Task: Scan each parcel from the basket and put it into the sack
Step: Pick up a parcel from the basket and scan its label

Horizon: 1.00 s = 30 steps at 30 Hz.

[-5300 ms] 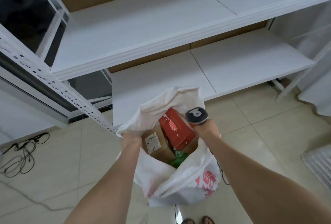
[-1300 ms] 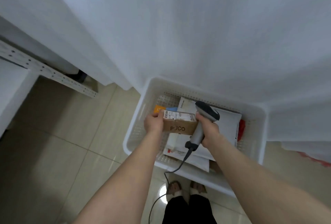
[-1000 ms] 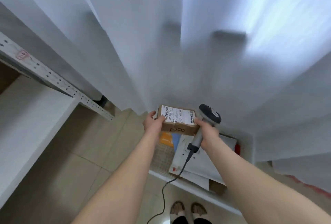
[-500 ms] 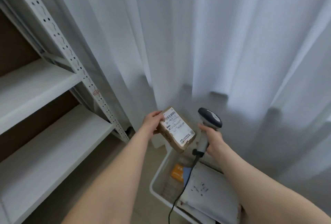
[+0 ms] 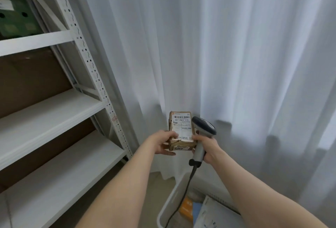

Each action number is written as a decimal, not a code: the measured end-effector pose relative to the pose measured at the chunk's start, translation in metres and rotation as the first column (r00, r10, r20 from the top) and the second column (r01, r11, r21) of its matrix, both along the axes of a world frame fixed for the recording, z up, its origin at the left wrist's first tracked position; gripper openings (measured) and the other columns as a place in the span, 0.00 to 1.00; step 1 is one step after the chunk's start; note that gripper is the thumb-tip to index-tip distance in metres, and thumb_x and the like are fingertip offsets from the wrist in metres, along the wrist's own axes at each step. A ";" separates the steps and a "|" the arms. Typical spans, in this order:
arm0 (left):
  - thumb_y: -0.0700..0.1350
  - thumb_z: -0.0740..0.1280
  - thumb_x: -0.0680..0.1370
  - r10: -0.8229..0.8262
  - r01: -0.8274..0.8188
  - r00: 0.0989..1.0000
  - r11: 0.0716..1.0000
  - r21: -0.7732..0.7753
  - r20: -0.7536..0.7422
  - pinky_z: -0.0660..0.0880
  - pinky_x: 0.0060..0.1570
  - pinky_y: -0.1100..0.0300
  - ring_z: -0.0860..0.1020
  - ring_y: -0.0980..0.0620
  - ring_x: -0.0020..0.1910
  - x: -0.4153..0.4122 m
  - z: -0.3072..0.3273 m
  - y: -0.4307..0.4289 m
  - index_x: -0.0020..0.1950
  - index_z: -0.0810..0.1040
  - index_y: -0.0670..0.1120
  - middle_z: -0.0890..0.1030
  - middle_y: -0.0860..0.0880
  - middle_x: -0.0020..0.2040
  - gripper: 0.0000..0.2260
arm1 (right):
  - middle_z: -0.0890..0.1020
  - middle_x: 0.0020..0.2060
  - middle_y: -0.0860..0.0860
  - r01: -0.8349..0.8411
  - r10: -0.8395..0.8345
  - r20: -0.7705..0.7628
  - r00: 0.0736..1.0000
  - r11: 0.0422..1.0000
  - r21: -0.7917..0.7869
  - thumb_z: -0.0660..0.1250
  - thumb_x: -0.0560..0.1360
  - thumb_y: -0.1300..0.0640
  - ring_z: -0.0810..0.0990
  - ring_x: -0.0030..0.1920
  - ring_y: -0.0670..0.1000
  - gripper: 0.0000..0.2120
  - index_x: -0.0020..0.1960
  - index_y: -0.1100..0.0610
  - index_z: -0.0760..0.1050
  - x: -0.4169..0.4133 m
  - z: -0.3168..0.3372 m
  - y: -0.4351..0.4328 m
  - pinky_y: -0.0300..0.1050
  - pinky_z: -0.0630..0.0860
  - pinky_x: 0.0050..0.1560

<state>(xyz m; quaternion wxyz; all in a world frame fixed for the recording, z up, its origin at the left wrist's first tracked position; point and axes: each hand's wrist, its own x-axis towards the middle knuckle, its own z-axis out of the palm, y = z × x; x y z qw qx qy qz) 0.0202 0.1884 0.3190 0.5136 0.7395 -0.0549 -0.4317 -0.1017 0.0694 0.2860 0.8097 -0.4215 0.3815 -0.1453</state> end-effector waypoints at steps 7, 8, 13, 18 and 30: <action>0.37 0.65 0.78 0.137 -0.130 0.985 0.988 -0.078 0.102 0.79 0.51 0.47 0.80 0.44 0.51 0.002 -0.013 0.012 0.67 0.70 0.41 0.80 0.41 0.57 0.18 | 0.81 0.36 0.58 0.024 -0.027 -0.017 0.999 0.983 -0.181 0.68 0.75 0.67 0.78 0.33 0.53 0.02 0.46 0.62 0.75 0.001 0.020 0.009 0.46 0.75 0.35; 0.37 0.66 0.78 0.146 -0.137 0.982 0.988 -0.076 0.123 0.79 0.50 0.47 0.80 0.44 0.50 0.002 -0.015 0.013 0.68 0.69 0.41 0.80 0.41 0.58 0.18 | 0.81 0.34 0.59 0.007 -0.010 -0.017 1.000 0.980 -0.199 0.67 0.75 0.67 0.78 0.30 0.53 0.02 0.46 0.63 0.75 0.001 0.024 0.010 0.45 0.74 0.33; 0.35 0.66 0.77 0.202 -0.191 0.968 0.978 -0.085 0.148 0.78 0.50 0.47 0.80 0.43 0.53 -0.001 -0.019 0.012 0.68 0.69 0.40 0.79 0.41 0.59 0.19 | 0.80 0.31 0.60 -0.049 0.032 -0.066 0.997 0.960 -0.276 0.65 0.75 0.66 0.75 0.27 0.54 0.01 0.46 0.64 0.75 0.002 0.040 0.016 0.44 0.74 0.30; 0.35 0.66 0.77 0.208 -0.200 0.967 0.978 -0.065 0.150 0.78 0.48 0.48 0.79 0.42 0.55 -0.007 -0.017 0.009 0.67 0.69 0.40 0.79 0.40 0.59 0.18 | 0.79 0.30 0.59 -0.078 0.051 -0.102 0.993 0.958 -0.276 0.67 0.74 0.62 0.75 0.27 0.53 0.04 0.46 0.63 0.75 0.000 0.050 0.016 0.43 0.73 0.30; 0.34 0.65 0.78 0.224 -0.218 0.963 0.975 -0.053 0.148 0.78 0.51 0.46 0.79 0.41 0.54 -0.011 -0.016 0.008 0.65 0.70 0.38 0.79 0.39 0.59 0.16 | 0.77 0.29 0.57 -0.194 0.147 -0.165 0.975 0.929 -0.315 0.66 0.75 0.62 0.74 0.26 0.52 0.04 0.48 0.62 0.72 -0.001 0.063 0.011 0.41 0.72 0.27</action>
